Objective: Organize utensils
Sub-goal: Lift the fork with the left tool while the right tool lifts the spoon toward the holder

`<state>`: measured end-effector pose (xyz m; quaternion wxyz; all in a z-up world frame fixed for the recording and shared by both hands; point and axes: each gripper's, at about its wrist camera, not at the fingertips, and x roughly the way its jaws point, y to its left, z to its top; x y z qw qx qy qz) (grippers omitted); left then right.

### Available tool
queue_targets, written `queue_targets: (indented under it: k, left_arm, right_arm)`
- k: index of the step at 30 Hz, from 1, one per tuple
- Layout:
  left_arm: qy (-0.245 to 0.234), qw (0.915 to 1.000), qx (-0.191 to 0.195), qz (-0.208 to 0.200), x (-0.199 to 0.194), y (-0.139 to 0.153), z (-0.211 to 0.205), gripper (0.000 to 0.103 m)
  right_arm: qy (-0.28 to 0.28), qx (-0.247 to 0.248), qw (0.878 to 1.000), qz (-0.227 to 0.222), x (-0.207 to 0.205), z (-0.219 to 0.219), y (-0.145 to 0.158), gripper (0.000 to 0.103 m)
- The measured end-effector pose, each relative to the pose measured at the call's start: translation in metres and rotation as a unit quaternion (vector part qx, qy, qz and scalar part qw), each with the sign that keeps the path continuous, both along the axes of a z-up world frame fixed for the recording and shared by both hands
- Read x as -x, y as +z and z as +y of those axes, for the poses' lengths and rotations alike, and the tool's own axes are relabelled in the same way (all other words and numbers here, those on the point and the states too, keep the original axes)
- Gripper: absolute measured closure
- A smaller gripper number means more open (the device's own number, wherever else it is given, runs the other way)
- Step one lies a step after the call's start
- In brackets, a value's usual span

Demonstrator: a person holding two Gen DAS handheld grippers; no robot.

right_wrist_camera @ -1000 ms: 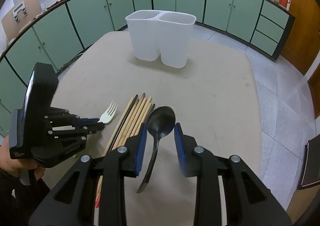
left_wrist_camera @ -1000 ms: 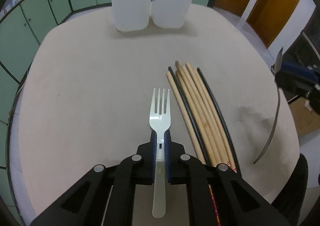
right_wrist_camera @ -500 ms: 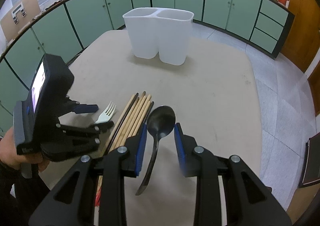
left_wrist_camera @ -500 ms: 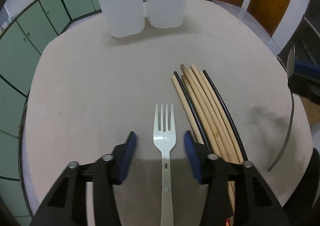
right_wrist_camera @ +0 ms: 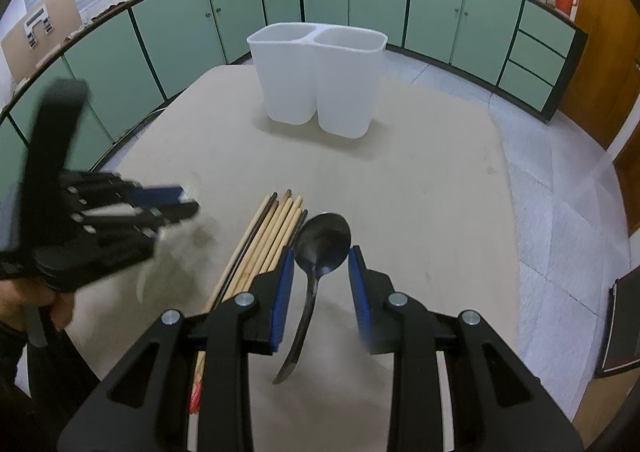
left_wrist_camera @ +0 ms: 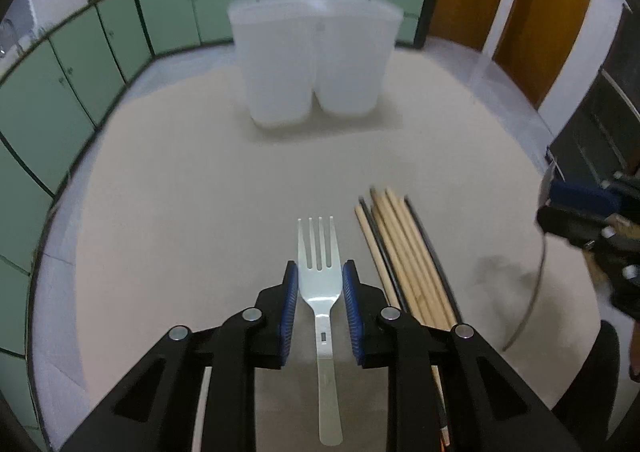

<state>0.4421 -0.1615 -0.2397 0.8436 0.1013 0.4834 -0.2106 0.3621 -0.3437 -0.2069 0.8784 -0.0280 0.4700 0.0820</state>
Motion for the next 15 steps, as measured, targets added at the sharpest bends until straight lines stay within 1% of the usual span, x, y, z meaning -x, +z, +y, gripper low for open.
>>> queue_targets:
  k: [4,8,11,12,15]
  left_arm:
    - [0.011,0.9990,0.018,-0.039,0.003,0.029,0.009,0.080]
    - [0.024,0.9958,0.039,-0.079,0.005,0.054,0.015,0.080]
    - [0.033,0.9908,0.067,-0.113,-0.005,0.074,0.016,0.080]
    - [0.037,0.9886,0.076,-0.125,-0.009,0.081,0.017,0.080]
    - [0.047,0.9829,0.098,-0.149,-0.020,0.096,0.018,0.080]
  right_arm:
    - [0.001,0.005,1.000,-0.006,-0.001,0.002,0.008,0.076]
    - [0.006,0.014,1.000,-0.014,-0.006,0.006,0.018,0.076]
    - [0.010,0.022,0.999,-0.021,-0.016,0.008,0.030,0.077]
    - [0.011,0.023,0.999,-0.024,-0.020,0.009,0.033,0.080]
    - [0.005,0.020,0.999,-0.028,-0.033,0.005,0.045,0.081]
